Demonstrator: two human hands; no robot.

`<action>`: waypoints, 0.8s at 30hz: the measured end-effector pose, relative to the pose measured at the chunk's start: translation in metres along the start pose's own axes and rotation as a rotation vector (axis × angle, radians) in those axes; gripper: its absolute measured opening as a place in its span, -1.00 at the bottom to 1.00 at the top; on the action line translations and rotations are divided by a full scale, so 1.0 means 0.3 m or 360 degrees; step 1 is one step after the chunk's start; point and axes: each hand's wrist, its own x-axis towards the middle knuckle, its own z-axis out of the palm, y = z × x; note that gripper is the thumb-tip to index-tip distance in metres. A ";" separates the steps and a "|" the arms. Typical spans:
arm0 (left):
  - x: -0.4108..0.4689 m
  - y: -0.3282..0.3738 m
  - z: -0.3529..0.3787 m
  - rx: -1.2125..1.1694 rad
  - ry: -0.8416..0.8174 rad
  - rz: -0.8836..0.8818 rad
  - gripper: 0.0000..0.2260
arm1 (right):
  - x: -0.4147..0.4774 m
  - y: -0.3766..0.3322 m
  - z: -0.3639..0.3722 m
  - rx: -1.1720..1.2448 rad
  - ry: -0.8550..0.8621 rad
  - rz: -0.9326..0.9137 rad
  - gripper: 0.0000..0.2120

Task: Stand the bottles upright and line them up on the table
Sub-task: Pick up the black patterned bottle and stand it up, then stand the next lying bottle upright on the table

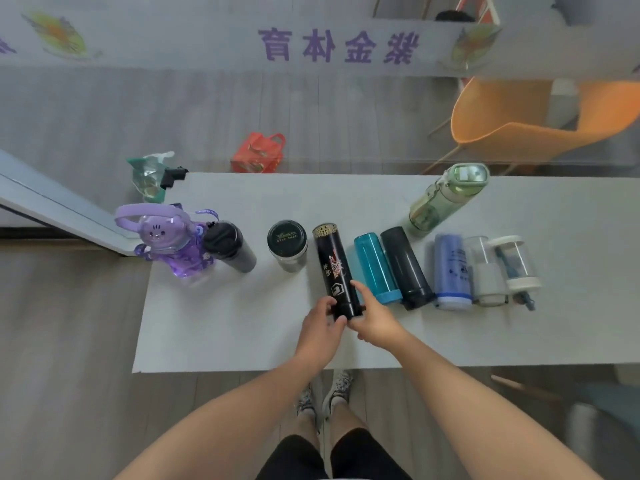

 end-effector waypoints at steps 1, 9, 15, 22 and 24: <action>-0.019 0.013 -0.014 0.0042 0.0008 0.0039 -0.69 | -0.022 -0.017 -0.020 0.0063 -0.0043 -0.0001 -0.19; -0.118 0.170 -0.136 0.0200 0.0196 0.0583 -0.75 | -0.172 -0.172 -0.195 0.0292 -0.0211 -0.0010 -0.24; -0.067 0.306 -0.214 0.0005 0.0379 0.0627 -0.72 | -0.160 -0.290 -0.285 0.0456 -0.0053 -0.0069 -0.52; 0.033 0.438 -0.279 0.0354 0.0389 0.0643 -0.74 | -0.069 -0.387 -0.347 0.0423 0.0278 -0.0191 -0.79; 0.045 0.450 -0.282 0.0562 0.0408 0.0694 -0.72 | -0.055 -0.394 -0.374 0.0393 0.0364 -0.0201 -0.88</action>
